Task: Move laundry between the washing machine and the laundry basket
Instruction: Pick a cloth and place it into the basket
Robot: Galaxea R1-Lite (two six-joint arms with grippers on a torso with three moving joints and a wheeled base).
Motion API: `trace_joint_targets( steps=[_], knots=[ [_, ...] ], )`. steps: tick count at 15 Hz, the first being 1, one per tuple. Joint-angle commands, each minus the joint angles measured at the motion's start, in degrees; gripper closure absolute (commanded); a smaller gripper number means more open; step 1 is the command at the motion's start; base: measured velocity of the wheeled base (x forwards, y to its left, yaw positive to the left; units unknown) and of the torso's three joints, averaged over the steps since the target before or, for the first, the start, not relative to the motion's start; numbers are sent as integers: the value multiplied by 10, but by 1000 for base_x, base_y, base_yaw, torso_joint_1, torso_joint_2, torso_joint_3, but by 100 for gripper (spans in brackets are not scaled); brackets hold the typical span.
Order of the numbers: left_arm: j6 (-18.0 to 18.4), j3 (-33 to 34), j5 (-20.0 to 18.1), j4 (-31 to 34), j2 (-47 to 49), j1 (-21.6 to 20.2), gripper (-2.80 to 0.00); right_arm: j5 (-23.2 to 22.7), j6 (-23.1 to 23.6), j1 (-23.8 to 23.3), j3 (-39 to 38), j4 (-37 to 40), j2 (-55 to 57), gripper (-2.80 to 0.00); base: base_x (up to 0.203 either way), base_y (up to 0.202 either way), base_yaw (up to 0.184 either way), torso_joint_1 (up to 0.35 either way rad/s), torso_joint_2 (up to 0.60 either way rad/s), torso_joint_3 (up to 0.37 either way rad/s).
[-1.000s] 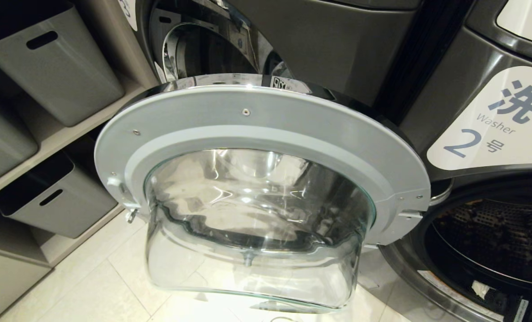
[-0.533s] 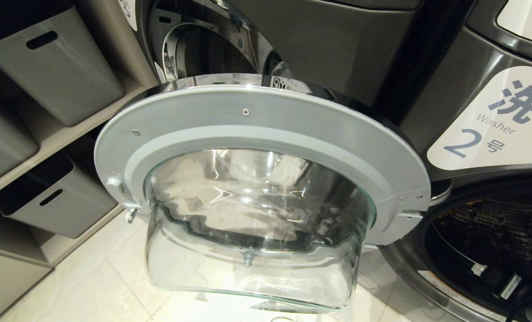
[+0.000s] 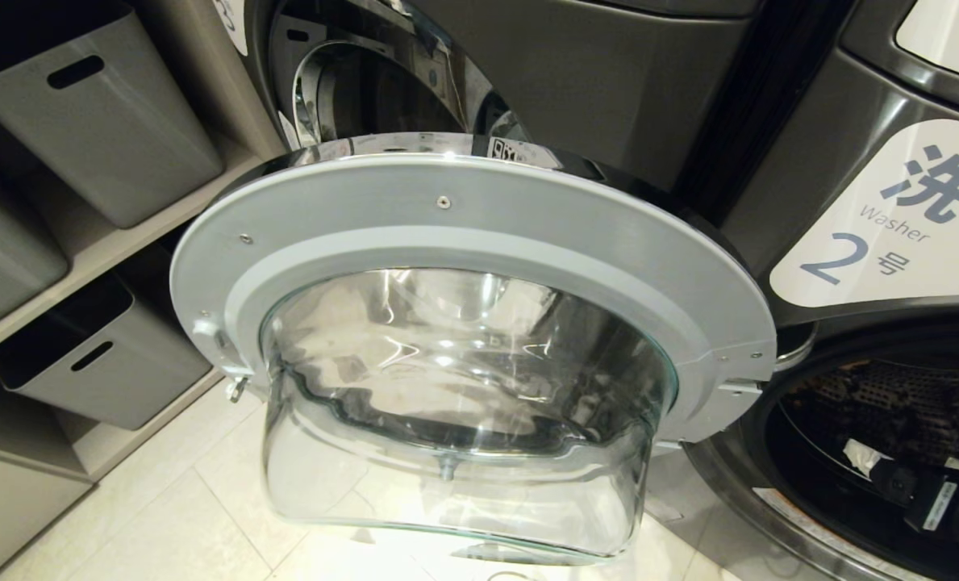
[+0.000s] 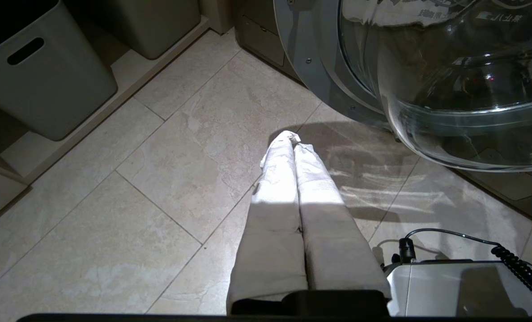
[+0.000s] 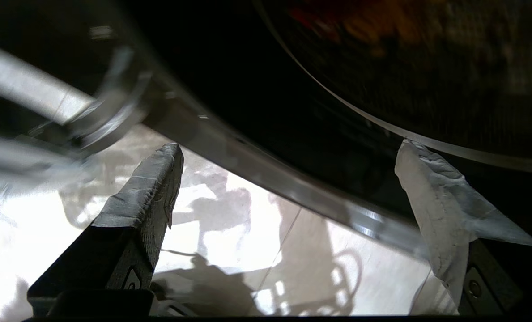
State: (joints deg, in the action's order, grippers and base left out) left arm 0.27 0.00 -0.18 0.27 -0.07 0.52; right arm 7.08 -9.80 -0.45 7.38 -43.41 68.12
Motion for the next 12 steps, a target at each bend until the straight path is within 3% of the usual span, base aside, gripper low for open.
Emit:
trace_joint_targets(
  steps=[1, 3, 6, 8, 10, 12],
  knots=[
    [0, 0, 0, 0, 1, 0, 0, -15, 88, 41, 5, 14, -91, -280, 0, 0, 0, 0, 0, 0],
    [0, 0, 0, 0, 1, 0, 0, -22, 113, 93, 5, 37, -139, -280, 0, 0, 0, 0, 0, 0],
    [0, 0, 0, 0, 1, 0, 0, -24, 119, 135, 19, 75, -243, -280, 0, 0, 0, 0, 0, 0],
    [0, 0, 0, 0, 1, 0, 0, -13, 112, 145, 78, 101, -270, -280, 0, 0, 0, 0, 0, 0],
    [0, 0, 0, 0, 1, 0, 0, -8, 93, 120, 159, 168, -297, -280, 0, 0, 0, 0, 0, 0],
    [0, 0, 0, 0, 1, 0, 0, -13, 61, 53, 237, 253, -319, -280, 0, 0, 0, 0, 0, 0]
  ],
)
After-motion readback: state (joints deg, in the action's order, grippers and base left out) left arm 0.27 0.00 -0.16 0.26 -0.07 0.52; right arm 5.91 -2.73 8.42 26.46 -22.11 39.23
